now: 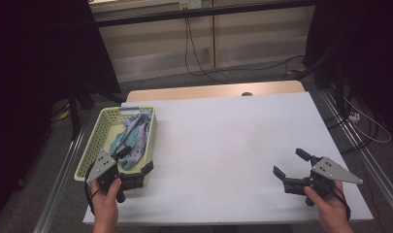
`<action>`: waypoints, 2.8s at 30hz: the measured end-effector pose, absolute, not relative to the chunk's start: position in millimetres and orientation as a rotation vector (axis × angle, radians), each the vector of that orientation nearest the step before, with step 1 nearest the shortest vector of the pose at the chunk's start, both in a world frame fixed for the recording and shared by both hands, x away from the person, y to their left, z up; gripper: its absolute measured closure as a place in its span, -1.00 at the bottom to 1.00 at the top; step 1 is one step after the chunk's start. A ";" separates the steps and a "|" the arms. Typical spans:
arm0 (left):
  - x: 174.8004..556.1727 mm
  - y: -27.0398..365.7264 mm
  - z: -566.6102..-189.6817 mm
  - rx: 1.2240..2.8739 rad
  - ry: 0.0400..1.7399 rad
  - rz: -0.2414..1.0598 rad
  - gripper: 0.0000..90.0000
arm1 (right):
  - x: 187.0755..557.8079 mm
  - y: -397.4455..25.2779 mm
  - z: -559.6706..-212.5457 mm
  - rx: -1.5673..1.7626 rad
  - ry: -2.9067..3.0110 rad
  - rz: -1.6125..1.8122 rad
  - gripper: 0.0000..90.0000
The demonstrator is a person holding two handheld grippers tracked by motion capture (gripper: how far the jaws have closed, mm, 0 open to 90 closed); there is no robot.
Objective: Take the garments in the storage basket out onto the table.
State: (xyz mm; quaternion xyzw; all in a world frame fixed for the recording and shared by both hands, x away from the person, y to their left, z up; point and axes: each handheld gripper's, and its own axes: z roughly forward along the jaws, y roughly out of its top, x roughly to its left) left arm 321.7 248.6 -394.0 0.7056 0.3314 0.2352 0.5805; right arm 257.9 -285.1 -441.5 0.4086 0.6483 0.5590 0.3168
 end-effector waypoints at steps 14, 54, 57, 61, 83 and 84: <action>326.7 250.7 -382.3 1.633 0.790 0.525 -0.94 | 257.3 -286.3 -441.7 1.077 1.710 1.476 -0.95; 378.6 259.4 -341.0 1.595 0.818 0.542 -0.95 | 256.3 -286.6 -443.1 1.068 1.723 1.466 -0.93; 384.8 259.3 -339.3 1.605 0.828 0.549 -0.95 | 256.2 -285.9 -442.9 1.073 1.720 1.470 -0.93; 390.8 259.4 -337.5 1.600 0.838 0.557 -0.95 | 256.0 -286.4 -443.0 1.067 1.724 1.466 -0.93; 422.7 266.1 -346.7 1.612 0.897 0.563 -0.95 | 255.9 -286.0 -443.2 1.059 1.735 1.475 -0.93; 424.2 266.4 -346.8 1.614 0.900 0.564 -0.95 | 255.9 -285.9 -443.3 1.060 1.734 1.474 -0.93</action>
